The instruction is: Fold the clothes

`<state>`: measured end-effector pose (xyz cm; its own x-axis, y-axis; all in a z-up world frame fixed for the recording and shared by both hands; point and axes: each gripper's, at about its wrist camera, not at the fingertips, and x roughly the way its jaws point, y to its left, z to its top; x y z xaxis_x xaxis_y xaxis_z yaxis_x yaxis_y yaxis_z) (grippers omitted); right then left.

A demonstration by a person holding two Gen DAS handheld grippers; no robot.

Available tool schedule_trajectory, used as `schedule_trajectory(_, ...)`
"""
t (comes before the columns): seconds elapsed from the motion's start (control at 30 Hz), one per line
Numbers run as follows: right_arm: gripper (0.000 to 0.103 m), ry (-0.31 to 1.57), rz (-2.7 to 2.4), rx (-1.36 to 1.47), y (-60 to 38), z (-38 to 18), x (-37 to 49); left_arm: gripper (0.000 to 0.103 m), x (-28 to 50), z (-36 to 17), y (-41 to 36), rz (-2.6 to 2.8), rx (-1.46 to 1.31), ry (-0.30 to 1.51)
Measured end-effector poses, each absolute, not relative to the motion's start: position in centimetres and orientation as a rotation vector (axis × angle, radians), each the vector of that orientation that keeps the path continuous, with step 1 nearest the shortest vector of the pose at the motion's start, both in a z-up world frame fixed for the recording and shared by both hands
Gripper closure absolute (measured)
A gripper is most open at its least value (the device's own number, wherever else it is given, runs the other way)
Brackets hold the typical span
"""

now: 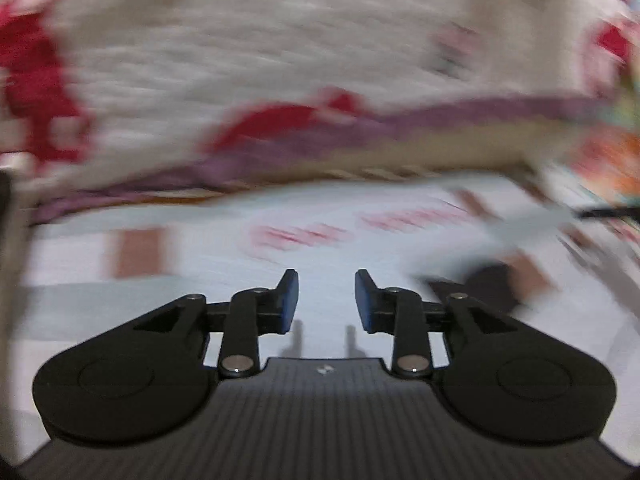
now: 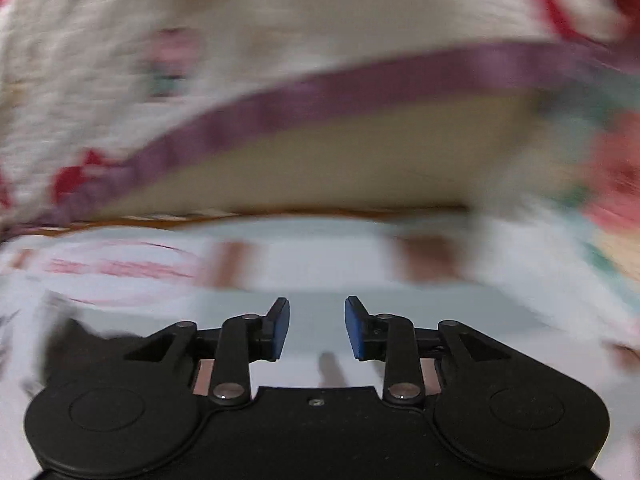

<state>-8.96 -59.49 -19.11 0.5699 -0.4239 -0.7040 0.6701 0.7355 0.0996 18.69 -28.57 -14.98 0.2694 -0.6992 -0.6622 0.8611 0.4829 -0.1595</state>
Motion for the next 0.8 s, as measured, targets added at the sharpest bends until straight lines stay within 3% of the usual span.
schedule_trajectory(0.07,0.067,0.762,-0.745,0.471,-61.6,-19.3,-12.7,0.071,16.0,-15.7,-30.3,-1.166,0.272,0.802)
schedule_trajectory(0.2,0.049,0.727,-0.877,0.621,-63.7,-20.7,-18.8,0.071,13.9,-16.8,-31.4,-1.194,0.291,0.812)
schedule_trajectory(0.27,0.047,0.692,-0.898,0.673,-64.4,-21.6,-20.5,0.064,12.9,-17.4,-32.0,-1.208,0.3,0.817)
schedule_trajectory(0.37,0.046,0.685,-0.854,0.68,-64.8,-22.4,-20.2,0.064,11.4,-18.3,-32.8,-1.228,0.313,0.824)
schedule_trajectory(0.47,0.035,0.728,-0.783,0.646,-65.0,-23.0,-18.4,0.063,9.9,-19.2,-33.6,-1.249,0.327,0.831)
schedule_trajectory(0.53,0.048,0.754,-0.752,0.599,-65.0,-23.2,-17.2,0.064,8.9,-19.8,-34.1,-1.263,0.336,0.836)
schedule_trajectory(0.57,0.099,0.763,-0.775,0.519,-64.4,-23.0,-16.8,0.065,8.5,-20.1,-34.4,-1.269,0.34,0.839)
schedule_trajectory(0.8,0.103,0.743,-0.923,0.338,-64.5,-22.7,-16.9,0.065,8.1,-20.3,-33.3,-1.211,0.332,0.809)
